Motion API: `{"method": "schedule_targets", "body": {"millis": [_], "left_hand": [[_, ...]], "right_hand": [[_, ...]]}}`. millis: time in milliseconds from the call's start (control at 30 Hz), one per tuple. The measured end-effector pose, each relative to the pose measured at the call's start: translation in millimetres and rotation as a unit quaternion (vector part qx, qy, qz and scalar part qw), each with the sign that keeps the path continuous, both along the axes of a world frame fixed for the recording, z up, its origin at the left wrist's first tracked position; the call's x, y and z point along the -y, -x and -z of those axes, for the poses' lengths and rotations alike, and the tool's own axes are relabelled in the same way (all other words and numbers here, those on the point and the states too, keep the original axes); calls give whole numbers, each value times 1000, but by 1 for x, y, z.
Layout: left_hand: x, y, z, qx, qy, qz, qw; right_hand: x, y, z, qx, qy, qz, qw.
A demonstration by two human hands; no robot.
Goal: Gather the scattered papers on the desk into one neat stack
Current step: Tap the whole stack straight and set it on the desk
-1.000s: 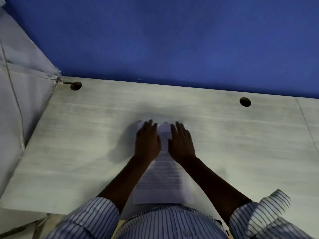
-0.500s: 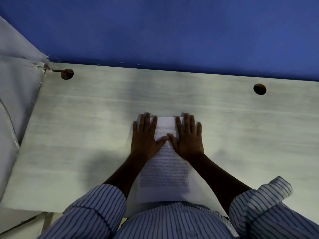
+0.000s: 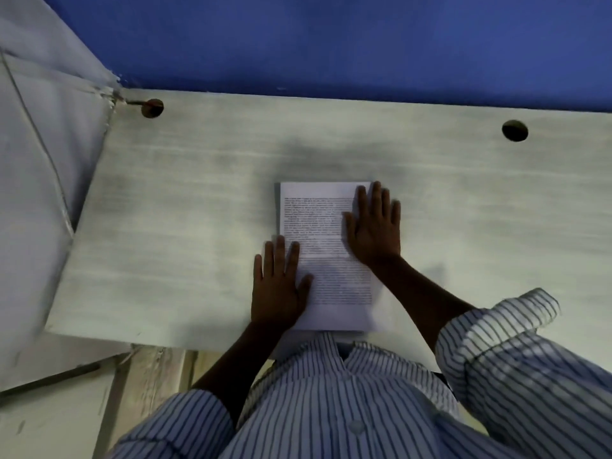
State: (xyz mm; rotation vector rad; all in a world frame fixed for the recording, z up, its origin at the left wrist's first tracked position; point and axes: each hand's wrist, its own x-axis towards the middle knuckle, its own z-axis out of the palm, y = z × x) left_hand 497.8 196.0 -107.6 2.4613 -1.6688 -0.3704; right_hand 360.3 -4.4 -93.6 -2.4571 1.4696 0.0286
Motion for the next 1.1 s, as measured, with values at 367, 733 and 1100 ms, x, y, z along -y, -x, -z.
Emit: {"method": "schedule_targets", "body": {"millis": [367,733,1100], "left_hand": [[-2,4,-7,23,-11,0,1000],[-27,28,-54,-172,8,-179,969],[-53,33,-90,-258,-1,-355,899]], "right_hand": [[-134,105,-9,-10,-23,-41,999],[-142,103,-49,85,-180,133,971],[-159,94,-60,95,-207,175,958]]}}
